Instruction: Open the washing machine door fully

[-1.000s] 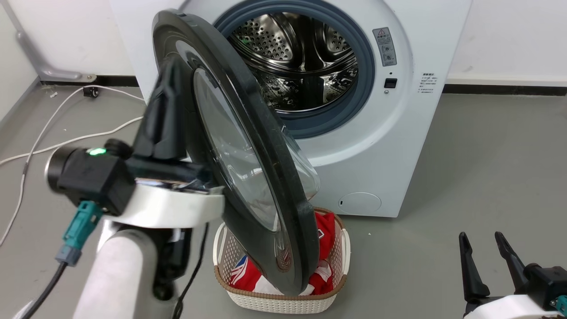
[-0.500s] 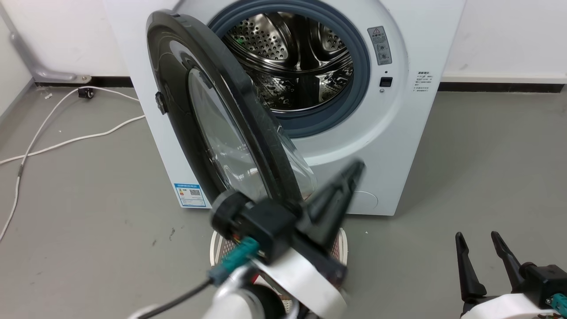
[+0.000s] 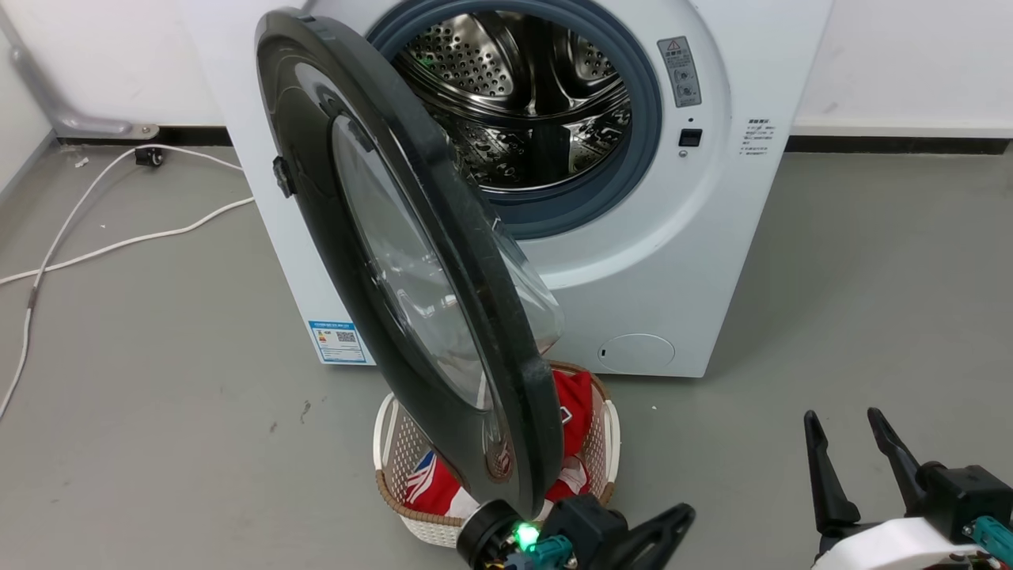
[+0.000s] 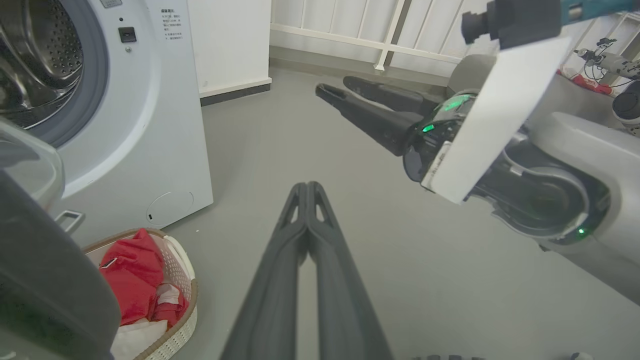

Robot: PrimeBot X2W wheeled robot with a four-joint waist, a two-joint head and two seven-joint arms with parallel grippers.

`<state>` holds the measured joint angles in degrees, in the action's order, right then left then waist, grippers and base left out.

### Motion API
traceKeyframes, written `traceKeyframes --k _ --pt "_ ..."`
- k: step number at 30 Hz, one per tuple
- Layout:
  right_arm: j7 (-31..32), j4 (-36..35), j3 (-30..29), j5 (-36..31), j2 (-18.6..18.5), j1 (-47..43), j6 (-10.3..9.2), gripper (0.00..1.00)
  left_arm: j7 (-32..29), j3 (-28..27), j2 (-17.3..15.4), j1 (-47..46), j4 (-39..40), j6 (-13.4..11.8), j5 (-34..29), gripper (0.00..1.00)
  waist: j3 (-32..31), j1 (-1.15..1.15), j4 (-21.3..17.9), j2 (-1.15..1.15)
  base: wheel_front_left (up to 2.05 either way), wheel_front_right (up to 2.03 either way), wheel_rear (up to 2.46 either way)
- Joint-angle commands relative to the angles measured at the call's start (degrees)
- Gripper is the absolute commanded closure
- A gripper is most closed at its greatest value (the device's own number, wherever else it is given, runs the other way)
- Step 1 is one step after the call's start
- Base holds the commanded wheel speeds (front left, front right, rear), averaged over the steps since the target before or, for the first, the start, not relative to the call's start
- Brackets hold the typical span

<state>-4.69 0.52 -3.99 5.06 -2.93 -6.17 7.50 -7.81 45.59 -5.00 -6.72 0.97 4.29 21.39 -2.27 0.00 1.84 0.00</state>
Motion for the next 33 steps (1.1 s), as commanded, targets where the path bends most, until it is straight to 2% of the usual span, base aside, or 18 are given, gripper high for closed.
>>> traceKeyframes --k 1,9,18,23,28,33 --pt "0.02 0.24 0.15 -0.05 0.09 0.60 -0.01 0.00 0.90 -0.52 0.04 -0.83 -1.27 -0.49 -0.44 1.00 -0.02 0.00 -0.26 0.00 0.00 0.00 0.00" --pt "-0.03 0.98 0.25 0.46 0.09 0.90 -0.01 0.00 6.03 -5.61 0.98 -3.87 -7.89 -4.85 0.37 1.00 -0.13 0.00 -1.15 0.00 0.00 0.00 0.00" --pt "0.38 1.56 0.10 0.68 0.09 1.10 -0.01 0.00 7.32 -9.77 -0.10 -5.49 -10.36 -7.57 1.50 1.00 -0.03 0.00 -0.96 0.00 0.00 0.00 0.00" --pt "0.22 1.47 -0.33 0.12 0.09 0.87 -0.01 0.00 6.41 -10.99 -1.90 -4.19 -8.93 -9.01 1.59 1.00 -0.08 0.00 -0.48 0.00 0.00 0.00 0.00" --pt "0.40 1.23 -0.85 0.09 0.09 0.47 -0.01 0.00 5.26 -10.71 -3.70 -2.56 -5.69 -9.15 1.54 1.00 -0.30 0.00 0.48 0.00 0.00 0.00 0.00" --pt "0.59 0.82 -1.51 0.42 0.09 0.14 -0.01 0.00 4.16 -11.83 -6.10 -0.38 -0.98 -11.02 1.19 1.00 -0.21 0.00 2.51 0.00 0.00 0.00 0.00"
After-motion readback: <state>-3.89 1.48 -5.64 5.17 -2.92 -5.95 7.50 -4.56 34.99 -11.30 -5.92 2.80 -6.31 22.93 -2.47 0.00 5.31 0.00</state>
